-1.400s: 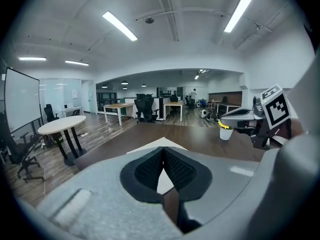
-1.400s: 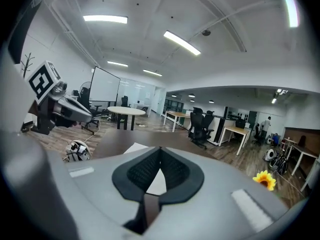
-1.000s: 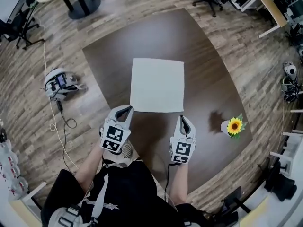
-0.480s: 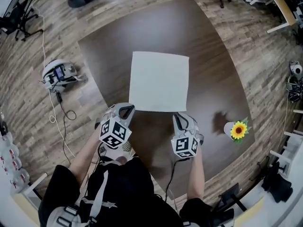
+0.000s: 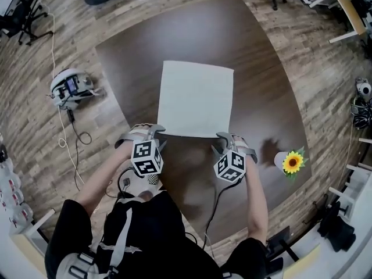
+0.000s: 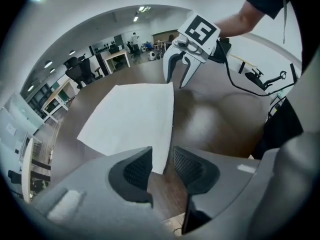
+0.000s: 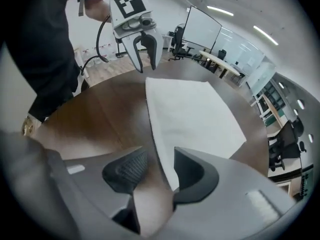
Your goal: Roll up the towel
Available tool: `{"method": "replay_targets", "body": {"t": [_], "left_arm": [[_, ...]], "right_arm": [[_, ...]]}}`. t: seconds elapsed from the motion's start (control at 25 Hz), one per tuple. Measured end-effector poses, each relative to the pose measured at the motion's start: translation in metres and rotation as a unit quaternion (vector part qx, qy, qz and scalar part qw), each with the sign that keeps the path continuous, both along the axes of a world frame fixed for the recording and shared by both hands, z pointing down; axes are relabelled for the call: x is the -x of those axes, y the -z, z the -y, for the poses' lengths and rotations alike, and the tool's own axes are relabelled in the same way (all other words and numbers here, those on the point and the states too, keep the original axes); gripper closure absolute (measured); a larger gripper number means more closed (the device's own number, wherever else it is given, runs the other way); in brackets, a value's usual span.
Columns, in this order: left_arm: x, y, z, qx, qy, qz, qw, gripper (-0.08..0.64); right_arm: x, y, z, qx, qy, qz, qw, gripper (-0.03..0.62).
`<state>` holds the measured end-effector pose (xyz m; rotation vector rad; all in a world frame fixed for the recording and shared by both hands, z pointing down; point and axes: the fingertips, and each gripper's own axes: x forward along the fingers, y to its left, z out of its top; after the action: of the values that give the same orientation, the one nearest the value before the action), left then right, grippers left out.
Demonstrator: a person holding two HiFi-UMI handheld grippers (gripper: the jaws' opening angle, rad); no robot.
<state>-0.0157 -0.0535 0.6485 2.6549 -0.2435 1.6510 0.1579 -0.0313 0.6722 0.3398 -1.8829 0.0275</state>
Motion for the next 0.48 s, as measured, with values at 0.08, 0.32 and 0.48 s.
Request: {"method": "replay_targets", "body": {"t": [0.08, 0.32, 0.48], "left_arm": [[-0.001, -0.006, -0.001, 0.006, -0.007, 0.007, 0.9999, 0.416], [0.000, -0.024, 0.000, 0.028, -0.022, 0.040, 0.9986, 0.416], [0.005, -0.036, 0.000, 0.041, -0.037, 0.070, 0.9960, 0.416]], "right_arm": [[0.000, -0.010, -0.001, 0.032, 0.004, -0.004, 0.999, 0.415], [-0.006, -0.030, 0.001, 0.082, 0.015, -0.025, 0.996, 0.400], [-0.004, -0.030, 0.000, 0.111, 0.018, -0.028, 0.993, 0.400]]}}
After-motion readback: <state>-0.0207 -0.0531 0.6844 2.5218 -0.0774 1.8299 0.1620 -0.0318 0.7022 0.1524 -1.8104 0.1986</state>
